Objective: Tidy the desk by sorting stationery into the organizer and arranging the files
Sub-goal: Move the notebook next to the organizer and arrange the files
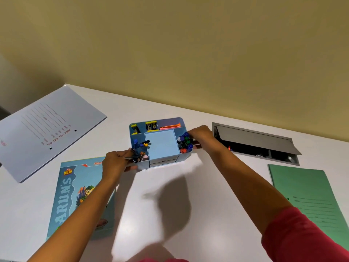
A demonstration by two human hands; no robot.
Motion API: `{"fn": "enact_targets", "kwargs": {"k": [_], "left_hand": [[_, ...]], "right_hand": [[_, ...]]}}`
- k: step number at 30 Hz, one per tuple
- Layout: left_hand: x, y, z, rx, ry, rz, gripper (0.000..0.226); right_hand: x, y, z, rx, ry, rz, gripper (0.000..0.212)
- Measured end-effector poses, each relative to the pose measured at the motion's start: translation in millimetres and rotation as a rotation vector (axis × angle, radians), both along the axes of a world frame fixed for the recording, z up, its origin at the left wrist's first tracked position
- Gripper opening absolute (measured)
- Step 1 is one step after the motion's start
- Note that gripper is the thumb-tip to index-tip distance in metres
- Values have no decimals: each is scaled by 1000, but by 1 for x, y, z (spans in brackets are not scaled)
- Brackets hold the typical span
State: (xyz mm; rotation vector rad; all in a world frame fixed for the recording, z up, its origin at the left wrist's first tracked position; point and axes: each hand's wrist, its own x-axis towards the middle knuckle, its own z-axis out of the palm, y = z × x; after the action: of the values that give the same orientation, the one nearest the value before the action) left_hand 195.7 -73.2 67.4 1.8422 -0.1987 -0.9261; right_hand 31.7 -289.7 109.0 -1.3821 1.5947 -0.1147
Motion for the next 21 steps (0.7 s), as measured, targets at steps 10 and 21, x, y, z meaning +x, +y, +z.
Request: {"fn": "enact_targets", "kwargs": {"k": [10,21], "left_hand": [[17,-20,15,110,-159,-249,12],[87,-54,41,105,-204,-245,37]], "right_hand": [[0,-8,8,-182,229,350,13],[45,-23,15,-225,138,352,12]]}}
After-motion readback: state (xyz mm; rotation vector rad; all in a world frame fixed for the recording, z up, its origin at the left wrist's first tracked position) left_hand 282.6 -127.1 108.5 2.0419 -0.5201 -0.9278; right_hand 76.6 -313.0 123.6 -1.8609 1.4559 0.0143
